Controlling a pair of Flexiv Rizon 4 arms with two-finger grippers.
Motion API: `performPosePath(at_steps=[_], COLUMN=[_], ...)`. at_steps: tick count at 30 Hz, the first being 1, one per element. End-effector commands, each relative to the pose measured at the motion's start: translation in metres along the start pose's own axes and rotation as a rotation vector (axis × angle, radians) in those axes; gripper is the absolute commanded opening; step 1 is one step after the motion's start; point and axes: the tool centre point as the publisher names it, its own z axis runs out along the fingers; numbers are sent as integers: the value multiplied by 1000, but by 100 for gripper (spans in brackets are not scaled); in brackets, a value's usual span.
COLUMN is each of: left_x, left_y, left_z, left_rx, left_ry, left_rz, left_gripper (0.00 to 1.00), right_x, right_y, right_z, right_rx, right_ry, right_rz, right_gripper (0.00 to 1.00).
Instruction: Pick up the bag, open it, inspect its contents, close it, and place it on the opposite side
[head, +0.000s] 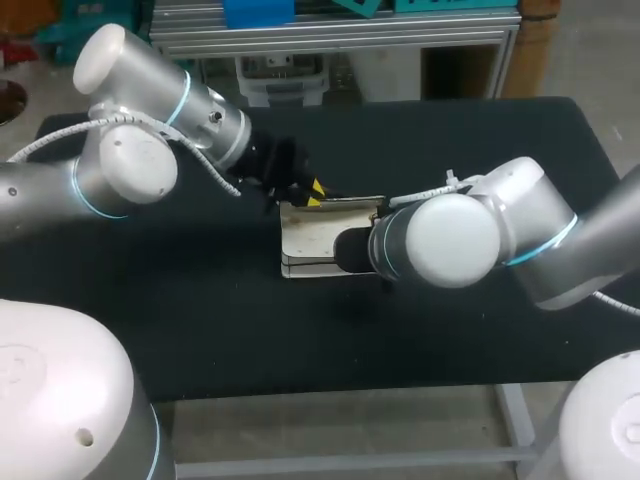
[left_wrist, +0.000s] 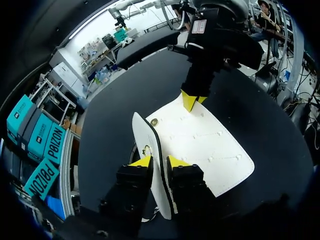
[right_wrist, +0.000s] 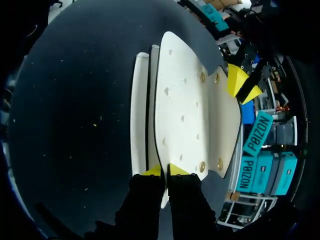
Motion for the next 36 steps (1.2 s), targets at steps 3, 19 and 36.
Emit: performPosePath(at_steps=[3, 19, 36], left_x=[9, 5, -15], left_y=[5, 18, 34], left_z=[5, 37, 38], left_rx=[1, -73, -120], left_ry=[-29, -34, -82], left_rz=[5, -24, -87], left_gripper=[46, 33, 35], right_x=[3, 3, 3], right_y=[-1, -1, -1], right_z=[3, 3, 3], right_rx=[-3, -3, -3], right_ry=[-7, -7, -7], right_rz=[1, 1, 1], right_gripper=[0, 0, 0])
